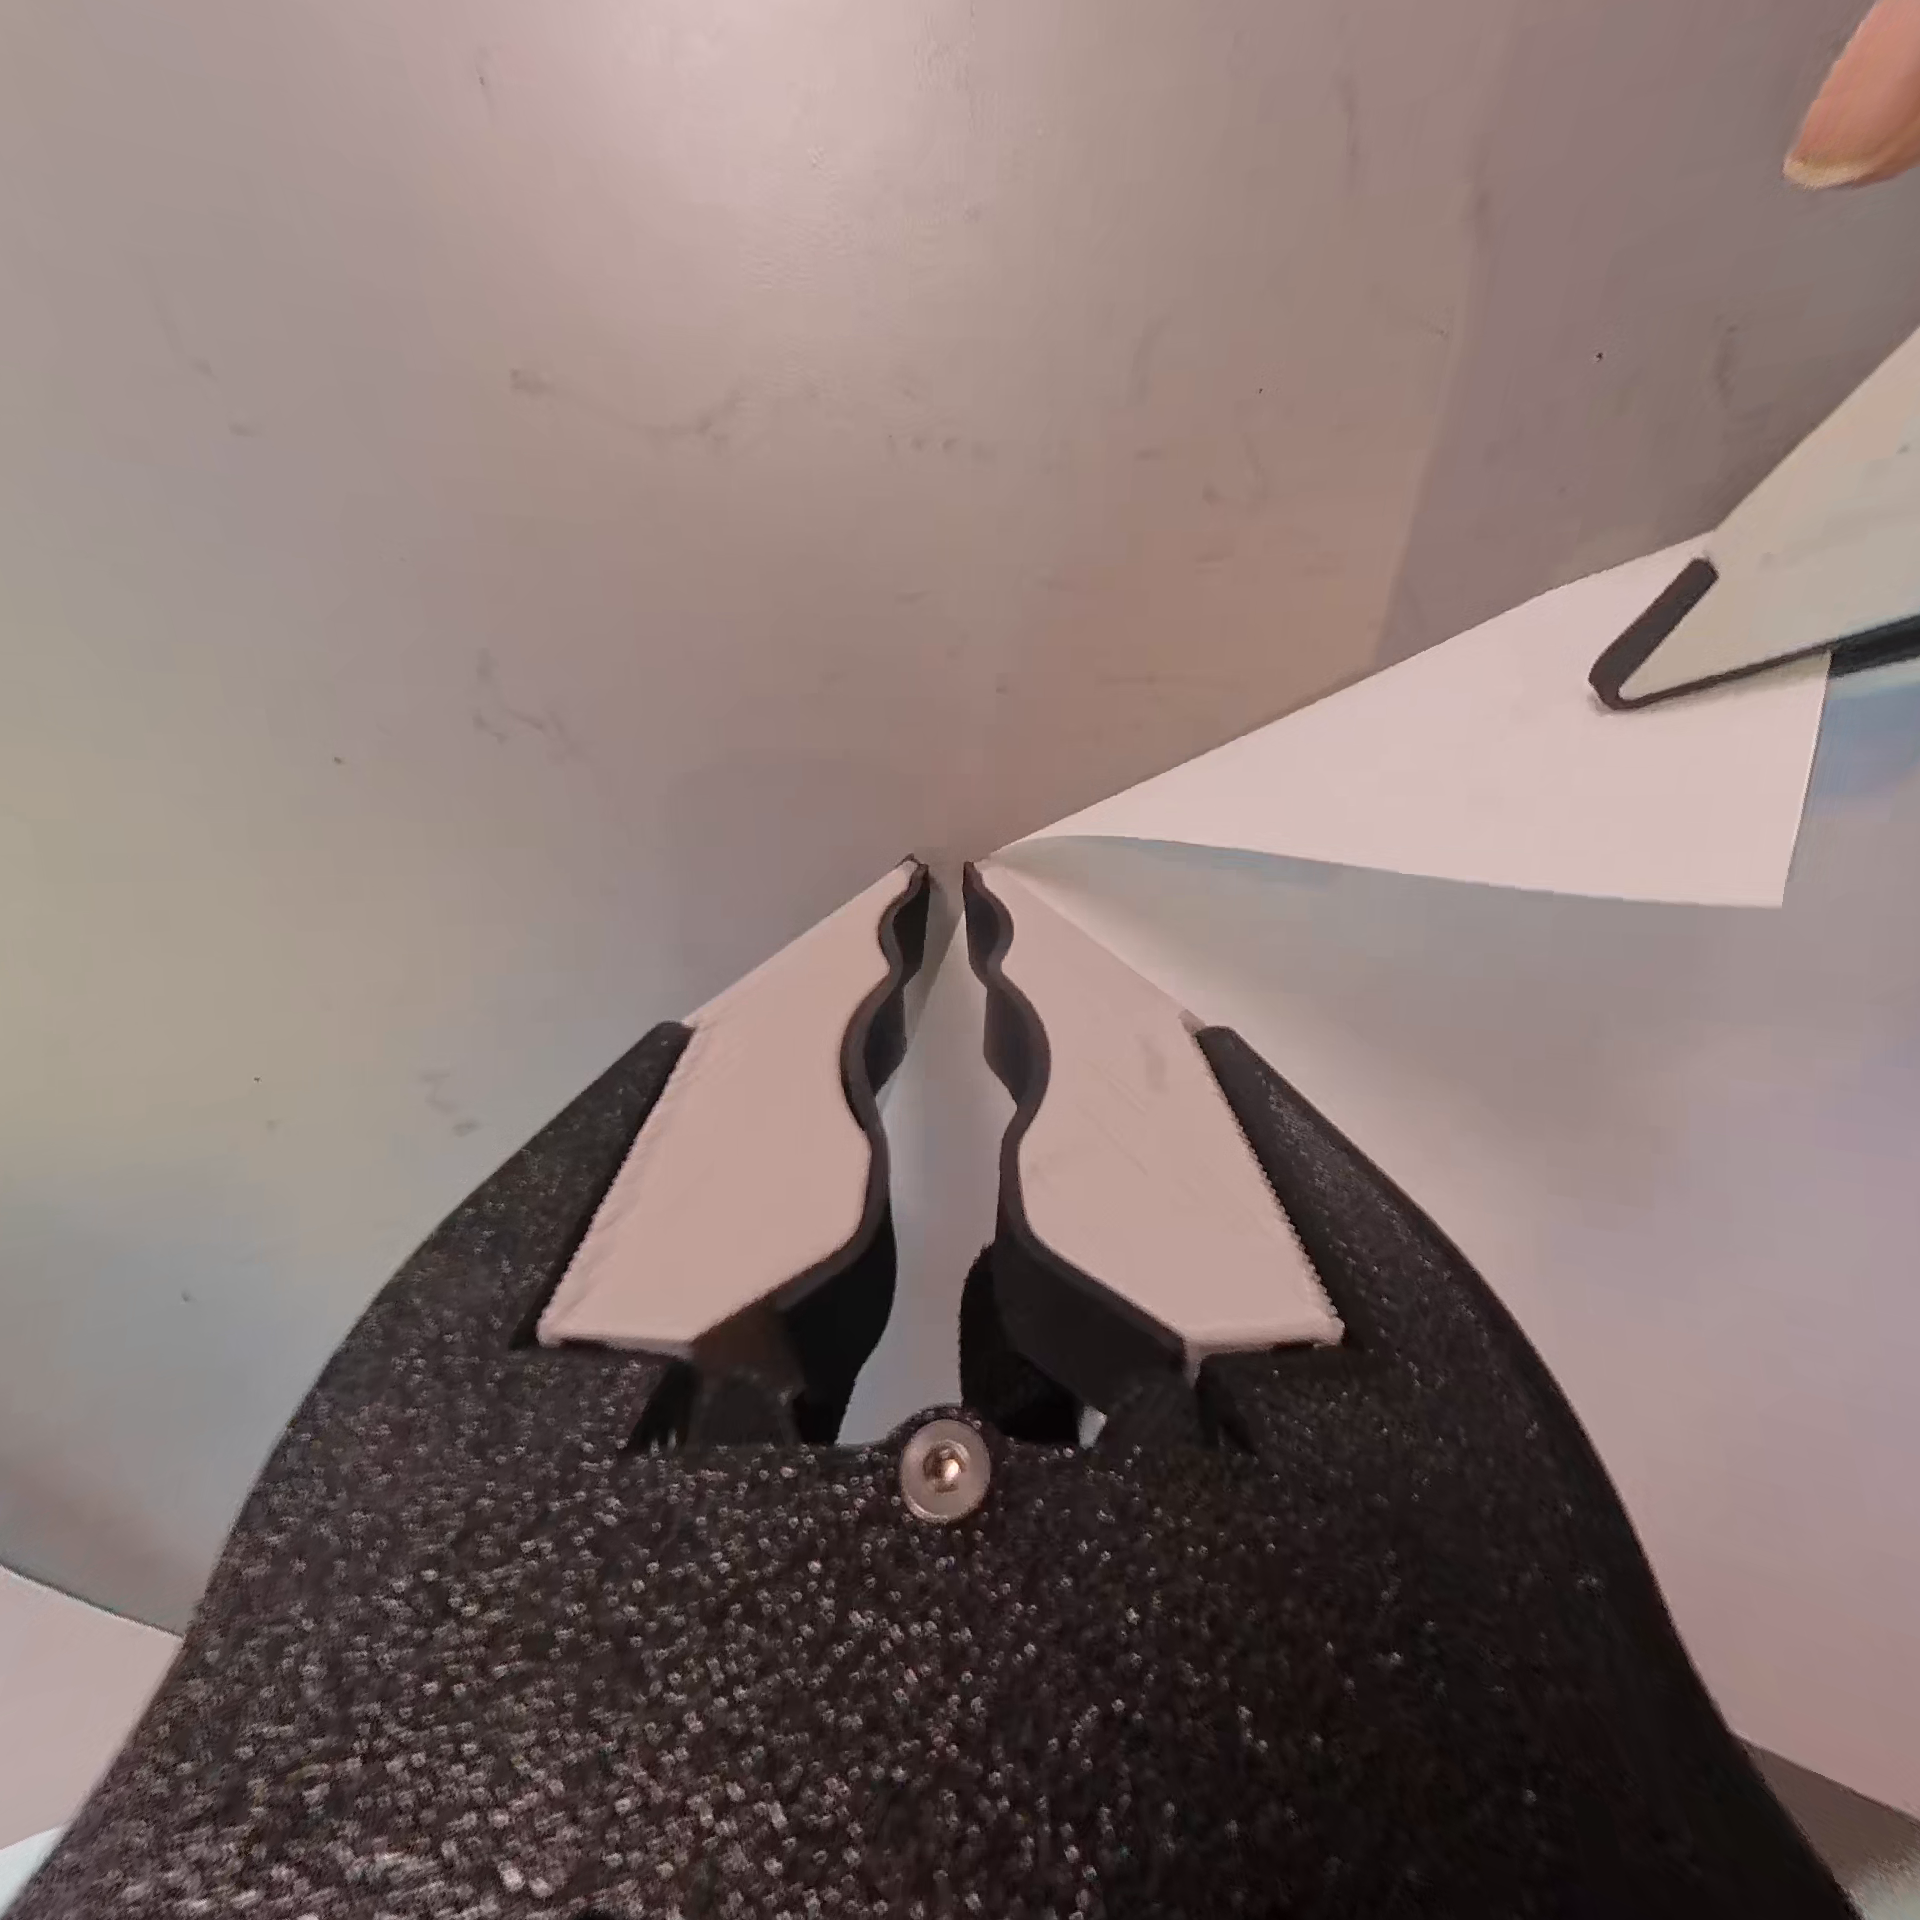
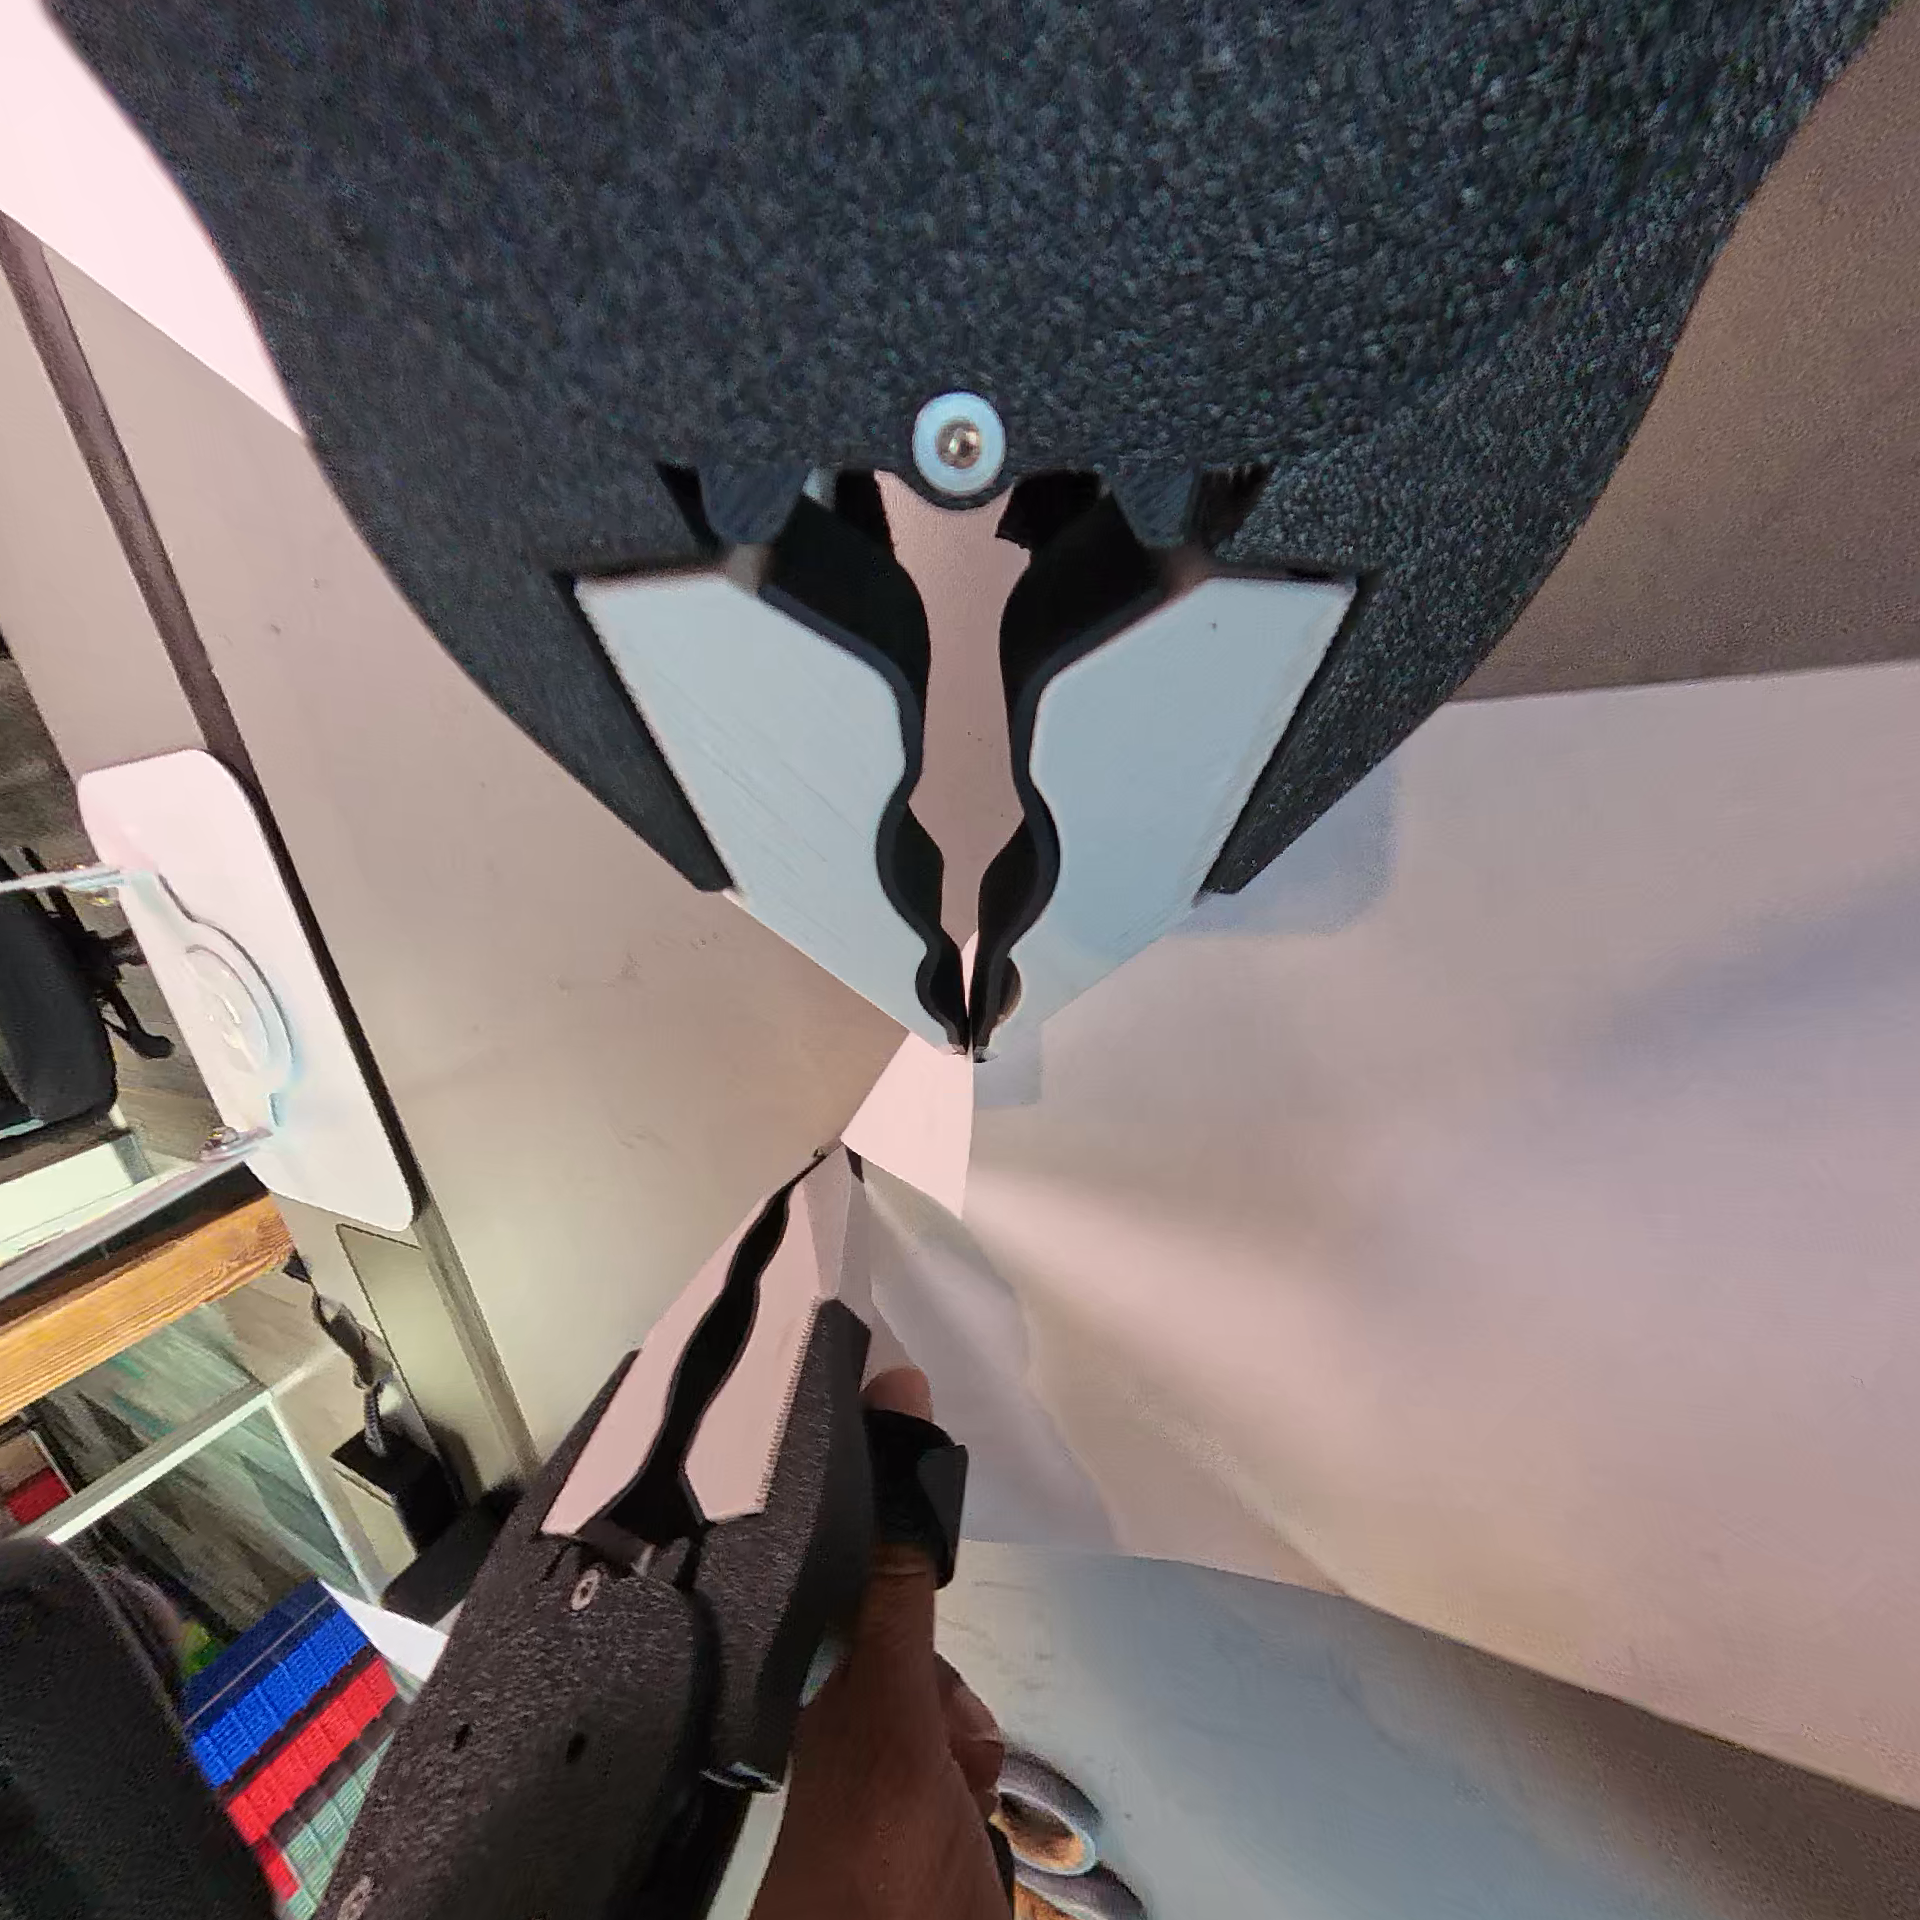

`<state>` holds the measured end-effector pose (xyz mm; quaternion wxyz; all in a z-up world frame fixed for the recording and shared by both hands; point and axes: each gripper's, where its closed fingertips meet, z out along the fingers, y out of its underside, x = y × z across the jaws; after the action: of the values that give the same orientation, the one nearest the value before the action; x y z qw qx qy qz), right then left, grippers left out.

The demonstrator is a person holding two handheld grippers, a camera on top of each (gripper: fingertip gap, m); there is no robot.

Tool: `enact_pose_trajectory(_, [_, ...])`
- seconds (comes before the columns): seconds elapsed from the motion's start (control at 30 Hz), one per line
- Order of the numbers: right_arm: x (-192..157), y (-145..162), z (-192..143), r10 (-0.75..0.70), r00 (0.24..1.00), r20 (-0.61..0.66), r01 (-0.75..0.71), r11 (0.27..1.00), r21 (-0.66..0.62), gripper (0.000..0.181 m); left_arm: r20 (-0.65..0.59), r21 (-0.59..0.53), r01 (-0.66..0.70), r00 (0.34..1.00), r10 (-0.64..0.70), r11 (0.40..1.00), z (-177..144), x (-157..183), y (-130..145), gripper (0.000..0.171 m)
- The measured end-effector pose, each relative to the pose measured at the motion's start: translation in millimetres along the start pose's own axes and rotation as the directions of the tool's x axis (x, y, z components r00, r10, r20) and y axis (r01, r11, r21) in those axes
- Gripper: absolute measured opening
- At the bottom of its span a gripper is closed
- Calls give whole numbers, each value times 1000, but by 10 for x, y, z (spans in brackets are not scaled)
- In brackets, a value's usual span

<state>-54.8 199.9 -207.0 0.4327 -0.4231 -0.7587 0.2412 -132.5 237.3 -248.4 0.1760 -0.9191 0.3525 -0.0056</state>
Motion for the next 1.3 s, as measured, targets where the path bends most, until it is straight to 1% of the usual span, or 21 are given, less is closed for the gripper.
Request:
enact_pose_trajectory(0.13, [-82,-4,45,-57,998,5,57,998,-29,0,2,-19,-8,1000,8,1000,4,19,-3,2])
enact_pose_trajectory(0.27, [-133,-34,86,-102,995,2,102,994,-45,0,4,-29,-13,1000,13,999,5,25,-3,1])
enact_pose_trajectory(0.37, [-66,54,116,-112,993,-35,107,988,-114,0,-7,-27,-13,1000,13,1000,5,26,-2,1])
enact_pose_trajectory(0.57, [240,185,60,-24,995,-98,12,993,-120,0,-81,-28,16,997,-18,999,0,28,-1,1])
enact_pose_trajectory(0.73, [330,204,52,9,994,-110,-20,994,-105,0,-125,-21,31,992,-34,999,-6,37,-4,2])
enact_pose_trajectory(0.83, [315,220,61,12,994,-105,-23,994,-105,0,-174,-5,56,983,-56,998,-22,76,-8,16])
enact_pose_trajectory(1.3, [309,233,64,13,995,-101,-23,994,-103,0,-150,1,17,989,-17,1000,-20,33,16,13])
